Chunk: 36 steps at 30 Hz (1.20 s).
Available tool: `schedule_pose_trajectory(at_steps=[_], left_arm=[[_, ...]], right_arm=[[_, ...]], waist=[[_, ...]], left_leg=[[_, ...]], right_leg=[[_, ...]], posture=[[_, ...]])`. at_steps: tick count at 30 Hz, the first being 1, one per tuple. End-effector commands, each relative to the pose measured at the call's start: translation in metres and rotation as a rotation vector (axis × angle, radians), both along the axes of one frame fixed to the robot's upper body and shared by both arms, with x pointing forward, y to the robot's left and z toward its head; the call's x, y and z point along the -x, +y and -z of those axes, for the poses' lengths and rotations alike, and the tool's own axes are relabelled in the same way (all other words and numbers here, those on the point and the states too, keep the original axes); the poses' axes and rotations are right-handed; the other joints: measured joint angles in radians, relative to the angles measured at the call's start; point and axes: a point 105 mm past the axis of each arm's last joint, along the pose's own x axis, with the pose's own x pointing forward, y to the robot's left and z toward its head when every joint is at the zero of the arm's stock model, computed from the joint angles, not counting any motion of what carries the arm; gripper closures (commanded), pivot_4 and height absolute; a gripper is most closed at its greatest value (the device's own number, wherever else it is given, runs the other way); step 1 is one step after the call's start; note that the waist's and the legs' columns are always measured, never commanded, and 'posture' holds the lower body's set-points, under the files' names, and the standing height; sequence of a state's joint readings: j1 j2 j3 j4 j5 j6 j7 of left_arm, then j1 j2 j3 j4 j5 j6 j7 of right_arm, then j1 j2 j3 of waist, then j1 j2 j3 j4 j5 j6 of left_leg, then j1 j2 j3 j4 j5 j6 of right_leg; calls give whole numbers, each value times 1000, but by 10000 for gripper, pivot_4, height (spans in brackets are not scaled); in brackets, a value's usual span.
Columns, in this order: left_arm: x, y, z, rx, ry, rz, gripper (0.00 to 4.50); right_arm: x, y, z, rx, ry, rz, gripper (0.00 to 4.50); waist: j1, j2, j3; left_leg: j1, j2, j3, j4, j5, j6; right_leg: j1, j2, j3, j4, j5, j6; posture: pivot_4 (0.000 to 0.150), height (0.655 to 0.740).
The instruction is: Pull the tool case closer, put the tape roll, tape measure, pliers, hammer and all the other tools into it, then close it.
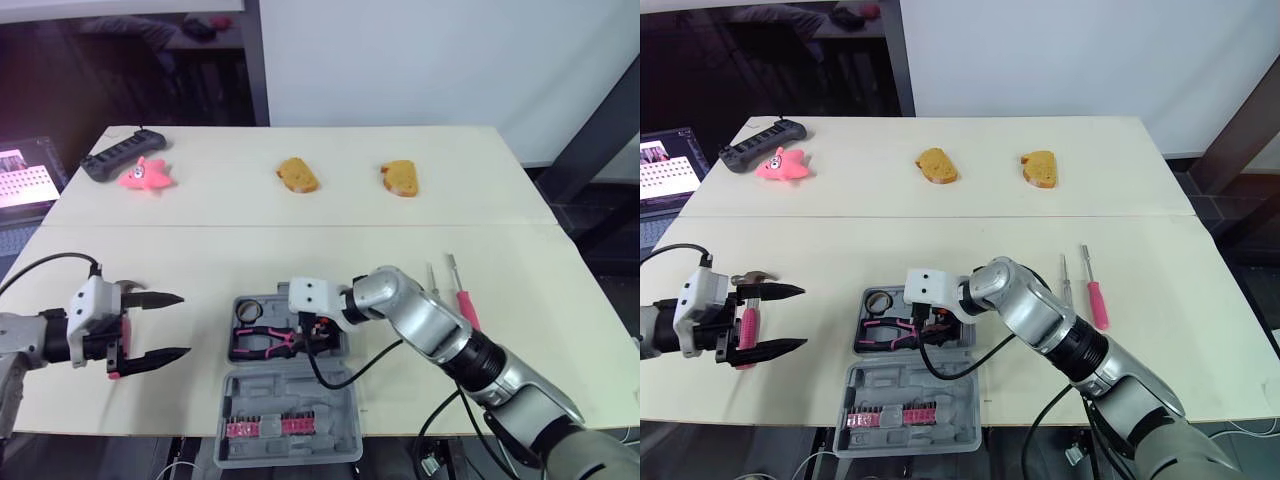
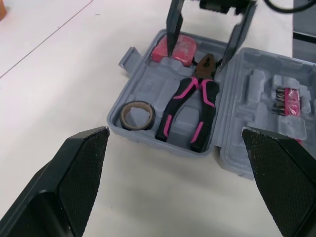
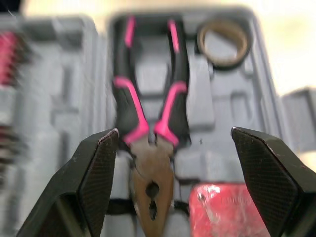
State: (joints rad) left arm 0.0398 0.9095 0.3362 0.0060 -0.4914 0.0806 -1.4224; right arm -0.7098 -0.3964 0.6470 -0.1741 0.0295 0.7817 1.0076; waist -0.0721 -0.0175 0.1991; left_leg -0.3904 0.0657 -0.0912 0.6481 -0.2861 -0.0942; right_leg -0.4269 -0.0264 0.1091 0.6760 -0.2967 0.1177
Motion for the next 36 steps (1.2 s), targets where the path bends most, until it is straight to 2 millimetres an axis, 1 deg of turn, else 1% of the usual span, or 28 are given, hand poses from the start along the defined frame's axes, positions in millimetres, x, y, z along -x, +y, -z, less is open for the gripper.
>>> schedule_pose_trajectory(at_steps=[1,2,4,5,7,16,19,26,34,36], left_arm=[[-2,1,-5,4,-21,-6,0],[-3,1,-5,4,-21,-8,0],[-3,2,-5,6,-22,-10,0],[-3,2,-5,9,-21,-11,0],[-2,2,-5,10,-19,-13,0],[-1,2,-5,23,-11,-21,0],[1,2,-4,19,-8,-19,0],[3,2,-3,20,-1,-19,0],[6,2,-4,20,11,-17,0],[7,2,-4,19,15,-17,0]], right_arm=[[11,15,-14,-72,8,-58,14444],[12,17,-11,-70,12,-55,20011],[11,19,-7,-66,18,-47,29719],[11,19,-6,-64,19,-47,35832],[11,19,-4,-65,26,-50,44846],[19,25,11,-75,124,-59,44846],[20,26,14,-75,130,-67,44846],[17,27,27,-47,124,-56,44846],[10,17,56,57,177,43,44846],[10,14,61,73,199,57,44846]], waist=[[-1,0,0],[-1,0,0],[0,0,0],[0,0,0],[1,0,0],[-1,0,0],[0,0,0],[-1,0,0],[-4,0,-1],[-5,0,-1]], left_leg=[[0,0,0,0,0,0],[0,0,0,0,0,0],[0,0,0,0,0,0],[0,0,0,0,0,0],[0,0,0,0,0,0],[0,0,0,0,0,0],[0,0,0,0,0,0],[0,0,0,0,0,0],[1,0,0,0,0,0],[3,0,0,-1,0,0]], right_leg=[[0,0,0,0,0,0],[0,0,0,0,0,0],[0,0,0,0,0,0],[0,0,0,0,0,0],[0,0,0,0,0,0],[0,0,0,0,0,0],[0,0,0,0,0,0],[0,0,0,0,0,0],[0,0,0,1,0,0],[1,1,0,2,0,0]], posture=[[1500,7400],[1500,7400],[1500,7400],[1500,7400],[1500,7400],[1500,7400],[1500,7400],[1500,7400],[1500,7400],[1500,7400]])
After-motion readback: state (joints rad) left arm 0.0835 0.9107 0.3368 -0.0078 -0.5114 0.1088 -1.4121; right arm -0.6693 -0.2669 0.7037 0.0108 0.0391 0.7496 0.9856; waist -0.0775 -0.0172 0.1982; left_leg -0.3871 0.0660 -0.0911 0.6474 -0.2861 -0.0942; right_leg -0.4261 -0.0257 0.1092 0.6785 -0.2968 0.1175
